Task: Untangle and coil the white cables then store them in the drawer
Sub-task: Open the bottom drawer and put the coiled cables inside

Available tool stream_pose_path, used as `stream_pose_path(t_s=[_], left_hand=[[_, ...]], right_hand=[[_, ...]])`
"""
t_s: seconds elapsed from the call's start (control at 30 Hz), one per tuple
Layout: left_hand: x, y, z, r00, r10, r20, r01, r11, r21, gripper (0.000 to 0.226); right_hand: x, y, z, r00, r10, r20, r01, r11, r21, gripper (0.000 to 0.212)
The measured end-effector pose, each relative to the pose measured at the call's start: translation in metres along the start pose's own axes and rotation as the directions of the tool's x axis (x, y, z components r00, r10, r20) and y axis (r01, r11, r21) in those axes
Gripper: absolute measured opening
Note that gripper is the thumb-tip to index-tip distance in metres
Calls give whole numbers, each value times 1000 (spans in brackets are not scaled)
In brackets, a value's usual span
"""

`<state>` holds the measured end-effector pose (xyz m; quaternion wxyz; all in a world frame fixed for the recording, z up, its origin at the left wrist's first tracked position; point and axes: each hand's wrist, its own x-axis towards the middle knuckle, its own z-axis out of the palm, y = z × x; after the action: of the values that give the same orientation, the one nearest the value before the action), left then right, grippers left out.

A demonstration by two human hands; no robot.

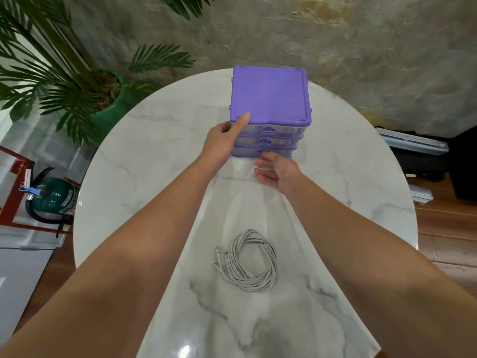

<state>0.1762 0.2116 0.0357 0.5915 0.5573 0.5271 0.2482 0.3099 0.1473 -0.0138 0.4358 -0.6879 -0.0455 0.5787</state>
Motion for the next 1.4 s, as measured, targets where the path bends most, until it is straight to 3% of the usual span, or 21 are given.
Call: stream_pose_path(t_s=[0.27, 0.47, 0.57, 0.67, 0.77, 0.87, 0.97, 1.27, 1.4], left_hand=[[-8, 1, 1, 1000, 17, -8, -17, 999, 29, 43], [-10, 3, 0, 1000, -21, 3, 20, 999, 45, 35], [-13, 4, -1, 999, -46, -5, 46, 997, 54, 60], [-16, 5, 0, 998, -55, -16, 56, 996, 64, 85], [-16, 5, 2, 999, -42, -2, 42, 998, 53, 68], [-15, 5, 1, 999, -37, 1, 37, 997, 75, 65], [-14, 7, 0, 998, -58, 3, 57, 994, 90, 73], [-14, 8, 3, 999, -48, 2, 48, 995, 92, 55], [-13, 8, 3, 999, -53, -5, 53, 994, 100, 62]], right_hand=[[-6, 6, 0, 999, 13, -45, -13, 1000, -1, 10], [-27, 32, -12, 998, -44, -38, 43, 999, -14, 11], [-37, 39, -19, 996, -36, -88, 35, 999, -14, 23], [-41, 37, -23, 961, -69, -268, 61, 997, -39, 40], [-37, 37, -26, 882, -230, -411, 201, 973, -112, 48], [-37, 40, -30, 852, -384, -355, 305, 917, -259, 48], [-44, 47, -33, 862, -400, -313, 323, 907, -269, 46], [-63, 84, -37, 835, -429, -344, 328, 891, -315, 39], [-64, 88, -41, 843, -425, -330, 326, 892, -313, 42]])
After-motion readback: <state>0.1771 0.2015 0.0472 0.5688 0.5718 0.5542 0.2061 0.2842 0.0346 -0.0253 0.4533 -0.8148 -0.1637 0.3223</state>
